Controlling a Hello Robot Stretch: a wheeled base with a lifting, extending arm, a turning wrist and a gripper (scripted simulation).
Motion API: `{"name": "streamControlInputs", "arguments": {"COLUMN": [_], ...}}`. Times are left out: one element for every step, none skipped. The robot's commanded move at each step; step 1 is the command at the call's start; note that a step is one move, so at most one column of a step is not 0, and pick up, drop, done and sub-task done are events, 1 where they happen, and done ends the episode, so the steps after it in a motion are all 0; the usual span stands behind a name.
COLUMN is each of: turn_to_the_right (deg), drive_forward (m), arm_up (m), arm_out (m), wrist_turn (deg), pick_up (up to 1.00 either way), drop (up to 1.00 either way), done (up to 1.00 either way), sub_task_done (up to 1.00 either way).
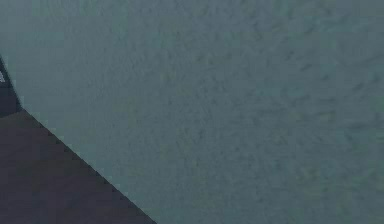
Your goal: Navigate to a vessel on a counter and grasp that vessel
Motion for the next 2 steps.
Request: {"name": "streamControlInputs", "arguments": {"turn_to_the_right": [0.0,0.0], "drive_forward": [0.00,0.00], "arm_up": [0.00,0.10], "arm_out": [0.00,0.00], "wrist_turn": [0.0,0.0], "pick_up": [1.00,0.00], "drop": [0.00,0.00], "done": [0.00,0.00], "sub_task_done": [0.00,0.00]}}
